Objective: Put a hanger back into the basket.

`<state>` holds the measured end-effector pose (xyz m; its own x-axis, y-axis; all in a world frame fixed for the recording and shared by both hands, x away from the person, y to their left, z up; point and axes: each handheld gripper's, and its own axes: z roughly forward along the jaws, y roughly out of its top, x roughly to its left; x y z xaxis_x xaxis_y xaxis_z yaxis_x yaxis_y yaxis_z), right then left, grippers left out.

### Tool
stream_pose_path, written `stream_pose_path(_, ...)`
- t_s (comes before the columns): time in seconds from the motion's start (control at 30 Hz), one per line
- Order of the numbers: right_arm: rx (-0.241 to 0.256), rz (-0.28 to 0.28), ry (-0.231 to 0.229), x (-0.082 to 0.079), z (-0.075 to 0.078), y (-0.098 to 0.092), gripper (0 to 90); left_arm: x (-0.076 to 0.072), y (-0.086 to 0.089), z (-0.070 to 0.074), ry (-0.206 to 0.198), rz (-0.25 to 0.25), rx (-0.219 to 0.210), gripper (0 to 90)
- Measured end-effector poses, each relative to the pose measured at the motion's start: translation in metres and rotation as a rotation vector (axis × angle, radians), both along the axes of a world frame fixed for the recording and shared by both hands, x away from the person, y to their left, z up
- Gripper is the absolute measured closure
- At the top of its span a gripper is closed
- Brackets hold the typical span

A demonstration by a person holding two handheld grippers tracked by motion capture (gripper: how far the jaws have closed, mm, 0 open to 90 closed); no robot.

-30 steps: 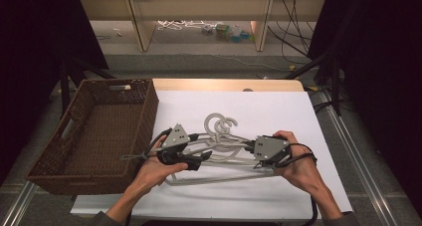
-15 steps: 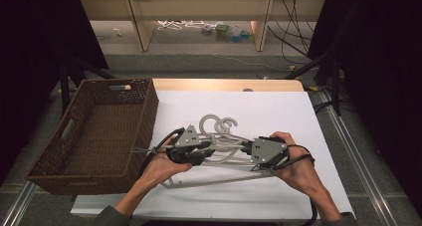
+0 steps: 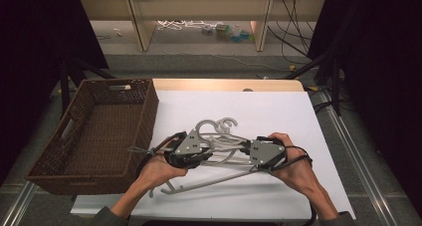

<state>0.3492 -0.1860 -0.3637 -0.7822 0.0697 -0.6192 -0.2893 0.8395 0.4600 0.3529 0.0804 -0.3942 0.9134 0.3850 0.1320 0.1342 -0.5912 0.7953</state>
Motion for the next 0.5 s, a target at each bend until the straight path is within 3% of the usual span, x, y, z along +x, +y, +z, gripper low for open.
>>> stream_pose_path(0.03, 0.045, -0.037, 0.072, 0.0, -0.001, -0.001, 70.8, 0.0, 0.002, 0.0, 0.061, 0.016, -0.03, 81.8)
stream_pose_path(0.07, 0.045, -0.037, 0.072, 0.0, -0.001, -0.001, 70.8, 0.0, 0.002, 0.0, 0.061, 0.016, -0.03, 81.9)
stream_pose_path(0.1, 0.109, -0.097, 0.092, 0.001, -0.002, -0.003, 58.3, 0.001, 0.006, 0.001, 0.078, 0.044, -0.051, 81.9)
stream_pose_path(0.13, 0.109, -0.097, 0.092, 0.001, -0.002, -0.003, 58.3, 0.001, 0.006, 0.001, 0.078, 0.044, -0.051, 81.9)
stream_pose_path(0.17, 0.218, -0.156, 0.122, 0.0, -0.001, -0.005, 48.3, 0.002, 0.009, 0.002, 0.081, 0.053, -0.045, 81.9)
stream_pose_path(0.2, 0.218, -0.156, 0.122, 0.0, -0.001, -0.005, 48.3, 0.003, 0.011, 0.002, 0.091, 0.066, -0.063, 81.9)
stream_pose_path(0.27, 0.323, -0.225, 0.135, 0.002, 0.0, -0.009, 38.3, 0.003, 0.018, 0.002, 0.108, 0.086, -0.078, 81.9)
stream_pose_path(0.37, 0.434, -0.276, 0.159, 0.004, 0.001, -0.015, 31.3, 0.004, 0.03, 0.002, 0.134, 0.119, -0.092, 81.8)
stream_pose_path(0.4, 0.494, -0.318, 0.17, 0.004, 0.0, -0.018, 27.3, 0.004, 0.038, 0.002, 0.14, 0.14, -0.106, 81.9)
stream_pose_path(0.43, 0.494, -0.318, 0.17, 0.004, 0.0, -0.018, 27.3, 0.004, 0.038, 0.002, 0.14, 0.14, -0.106, 81.9)
stream_pose_path(0.5, 0.546, -0.34, 0.173, 0.004, 0.0, -0.022, 24.3, 0.003, 0.044, 0.003, 0.168, 0.175, -0.133, 81.8)
